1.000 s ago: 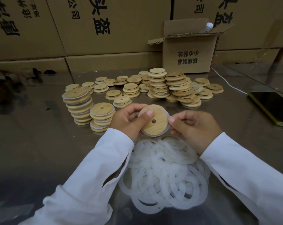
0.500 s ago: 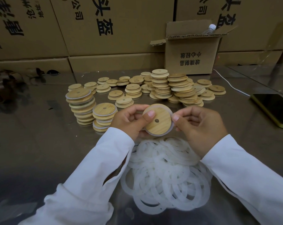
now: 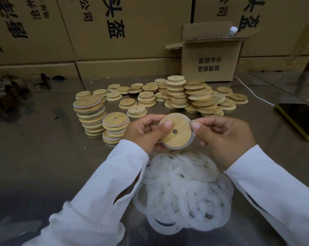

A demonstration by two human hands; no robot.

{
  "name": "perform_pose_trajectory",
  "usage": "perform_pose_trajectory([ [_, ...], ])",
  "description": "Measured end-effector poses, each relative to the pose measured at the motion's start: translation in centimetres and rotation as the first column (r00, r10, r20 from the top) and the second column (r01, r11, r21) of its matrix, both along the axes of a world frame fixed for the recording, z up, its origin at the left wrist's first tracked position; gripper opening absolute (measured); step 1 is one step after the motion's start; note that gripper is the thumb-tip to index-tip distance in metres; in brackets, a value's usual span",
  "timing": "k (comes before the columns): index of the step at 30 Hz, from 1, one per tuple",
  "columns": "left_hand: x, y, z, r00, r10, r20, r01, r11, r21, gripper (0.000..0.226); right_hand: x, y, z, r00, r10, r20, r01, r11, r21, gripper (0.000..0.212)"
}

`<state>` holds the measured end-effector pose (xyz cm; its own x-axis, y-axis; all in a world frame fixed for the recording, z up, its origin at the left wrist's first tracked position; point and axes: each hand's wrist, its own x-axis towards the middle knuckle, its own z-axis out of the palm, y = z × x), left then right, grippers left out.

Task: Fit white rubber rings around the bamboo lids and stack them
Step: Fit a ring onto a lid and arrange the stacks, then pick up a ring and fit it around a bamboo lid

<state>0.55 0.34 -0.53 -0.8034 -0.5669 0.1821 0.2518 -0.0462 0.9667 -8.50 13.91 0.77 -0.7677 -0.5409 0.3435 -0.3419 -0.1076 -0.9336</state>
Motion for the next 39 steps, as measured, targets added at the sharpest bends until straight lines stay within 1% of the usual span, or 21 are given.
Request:
perform_pose_trajectory([
  [2,-0.1,0.0,0.0,0.999,0.037,0.002,-0.037,0.999,0.014,0.021,-0.2,0.0,0.1,1.0,-0.004,0.029,0.005,1.0,-0.015,0.023],
  [5,-0.1,-0.6,-0.1,0.981,0.195,0.018,-0.195,0.981,0.02,0.01,-0.5,0.1,0.0,0.994,-0.065,0.092,0.068,0.997,-0.027,0.016],
  [7,0.0,-1.2,0.0,0.956,0.294,0.01,-0.294,0.953,0.08,0.01,-0.7,0.0,0.0,0.982,-0.125,0.139,0.127,0.992,-0.005,0.01],
  [10,0.5,-2.0,0.5,0.91,0.412,-0.039,-0.4,0.9,0.172,0.012,-0.7,-0.2,0.2,0.963,-0.173,0.209,0.173,0.985,0.018,0.014],
  [11,0.6,-2.3,0.7,0.884,0.465,-0.054,-0.449,0.875,0.182,0.012,-0.6,-0.2,0.3,0.96,-0.178,0.215,0.177,0.984,0.025,0.016],
  [12,0.8,-2.6,0.8,0.844,0.532,-0.063,-0.519,0.841,0.154,0.012,-0.5,-0.2,0.3,0.96,-0.178,0.216,0.176,0.984,0.032,0.017],
  [15,1.5,-3.3,1.0,0.684,0.722,-0.1,-0.727,0.687,-0.012,0.016,-0.2,-0.3,0.3,0.965,-0.161,0.209,0.155,0.987,0.044,0.019],
  [17,1.9,-3.8,0.9,0.623,0.778,-0.086,-0.781,0.624,-0.013,0.018,-0.1,-0.4,0.2,0.97,-0.144,0.193,0.136,0.989,0.055,0.017],
  [20,2.3,-4.6,0.7,0.591,0.806,0.046,-0.806,0.587,0.074,0.018,0.0,-0.5,0.1,0.975,-0.113,0.19,0.101,0.992,0.07,0.014],
  [23,2.3,-5.3,0.8,0.631,0.759,0.16,-0.771,0.593,0.232,0.018,0.0,-0.5,0.0,0.976,-0.101,0.193,0.088,0.993,0.072,0.014],
  [26,2.0,-6.0,1.1,0.698,0.668,0.258,-0.708,0.591,0.386,0.019,0.0,-0.5,-0.1,0.978,-0.095,0.186,0.082,0.994,0.076,0.016],
  [28,1.8,-6.2,1.3,0.762,0.584,0.279,-0.636,0.593,0.494,0.02,0.0,-0.5,-0.2,0.979,-0.086,0.185,0.073,0.994,0.077,0.016],
  [29,1.7,-6.2,1.3,0.791,0.548,0.271,-0.6,0.611,0.516,0.023,0.0,-0.5,-0.2,0.979,-0.083,0.185,0.07,0.995,0.077,0.016],
  [31,1.7,-6.3,1.1,0.823,0.503,0.263,-0.562,0.653,0.508,0.022,-0.1,-0.6,-0.2,0.979,-0.08,0.188,0.067,0.995,0.076,0.017],
  [32,1.7,-6.5,0.9,0.821,0.503,0.27,-0.566,0.657,0.499,0.016,-0.1,-0.5,-0.3,0.979,-0.079,0.189,0.066,0.995,0.076,0.018],
  [33,1.7,-6.7,0.9,0.811,0.509,0.287,-0.581,0.648,0.493,0.008,-0.1,-0.5,-0.3,0.979,-0.078,0.189,0.065,0.995,0.076,0.018],
  [34,1.8,-6.8,1.0,0.802,0.513,0.307,-0.595,0.636,0.492,0.007,-0.1,-0.5,-0.3,0.979,-0.077,0.188,0.063,0.995,0.079,0.018],
  [36,1.9,-6.9,1.3,0.769,0.53,0.357,-0.637,0.601,0.482,0.012,-0.2,-0.6,-0.3,0.979,-0.074,0.188,0.059,0.995,0.083,0.018],
  [37,1.8,-6.8,1.3,0.729,0.561,0.392,-0.684,0.581,0.441,0.016,-0.2,-0.6,-0.3,0.979,-0.074,0.192,0.059,0.995,0.083,0.017],
  [38,1.8,-6.6,1.3,0.667,0.611,0.426,-0.745,0.552,0.375,0.026,-0.2,-0.6,-0.3,0.978,-0.076,0.196,0.061,0.995,0.082,0.017],
  [39,1.6,-6.2,1.3,0.579,0.687,0.44,-0.815,0.495,0.3,0.034,-0.3,-0.6,-0.3,0.977,-0.079,0.199,0.064,0.995,0.081,0.016],
])
